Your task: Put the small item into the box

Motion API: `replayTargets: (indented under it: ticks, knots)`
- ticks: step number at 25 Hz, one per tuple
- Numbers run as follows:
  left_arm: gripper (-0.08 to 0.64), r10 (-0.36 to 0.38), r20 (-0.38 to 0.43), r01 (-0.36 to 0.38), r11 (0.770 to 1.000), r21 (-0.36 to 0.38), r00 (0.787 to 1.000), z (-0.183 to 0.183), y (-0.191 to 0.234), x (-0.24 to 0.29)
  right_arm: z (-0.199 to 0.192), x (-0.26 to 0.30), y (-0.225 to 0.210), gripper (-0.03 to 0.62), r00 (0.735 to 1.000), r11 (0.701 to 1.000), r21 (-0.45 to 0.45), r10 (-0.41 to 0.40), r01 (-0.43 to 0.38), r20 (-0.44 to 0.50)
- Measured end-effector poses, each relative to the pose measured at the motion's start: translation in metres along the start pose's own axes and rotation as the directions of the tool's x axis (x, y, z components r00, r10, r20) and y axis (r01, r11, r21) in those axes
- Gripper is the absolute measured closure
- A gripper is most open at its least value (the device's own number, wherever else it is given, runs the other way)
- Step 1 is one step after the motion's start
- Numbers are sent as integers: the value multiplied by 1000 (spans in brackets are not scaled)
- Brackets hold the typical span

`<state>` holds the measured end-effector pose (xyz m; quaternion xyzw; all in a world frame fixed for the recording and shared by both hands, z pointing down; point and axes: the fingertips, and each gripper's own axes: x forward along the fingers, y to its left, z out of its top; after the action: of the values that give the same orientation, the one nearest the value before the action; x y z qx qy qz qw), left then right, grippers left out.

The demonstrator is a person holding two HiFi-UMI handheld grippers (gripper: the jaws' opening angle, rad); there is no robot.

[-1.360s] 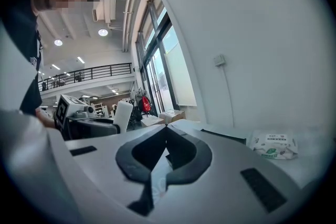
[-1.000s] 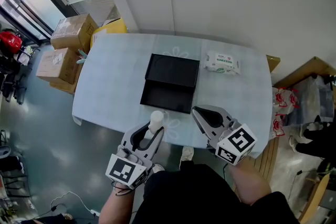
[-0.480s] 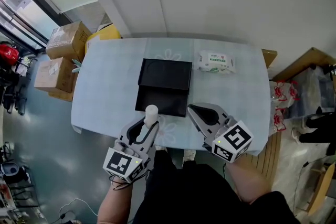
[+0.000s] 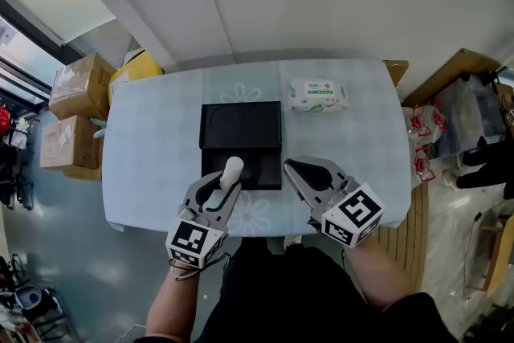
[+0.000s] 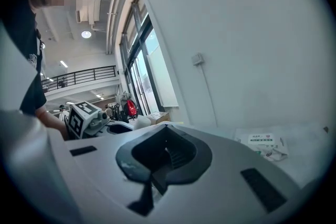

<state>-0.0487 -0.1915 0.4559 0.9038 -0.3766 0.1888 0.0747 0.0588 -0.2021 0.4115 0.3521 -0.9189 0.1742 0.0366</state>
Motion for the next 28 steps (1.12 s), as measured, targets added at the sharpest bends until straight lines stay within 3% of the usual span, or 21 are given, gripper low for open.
replayTargets:
  ticks: [5, 12, 16, 20, 28]
  knots:
    - [425, -79, -128, 92, 991, 95, 989, -31, 6, 31, -4, 3, -18, 583, 997, 996, 37, -75, 75, -2]
    - [425, -173, -273, 213, 969, 124, 946, -75, 10, 65, -19, 8, -38, 583, 988, 983, 93, -156, 157, -14]
    - [425, -182, -394, 264, 951, 164, 901, -106, 16, 78, -28, 9, -45, 583, 981, 974, 116, -192, 194, -27]
    - [425, -163, -519, 318, 921, 226, 839, -134, 19, 90, -38, 10, -51, 583, 973, 964, 137, -224, 229, -49]
    - [425, -191, -621, 416, 877, 239, 760, -164, 12, 111, -50, 7, -62, 583, 960, 944, 172, -274, 281, -60]
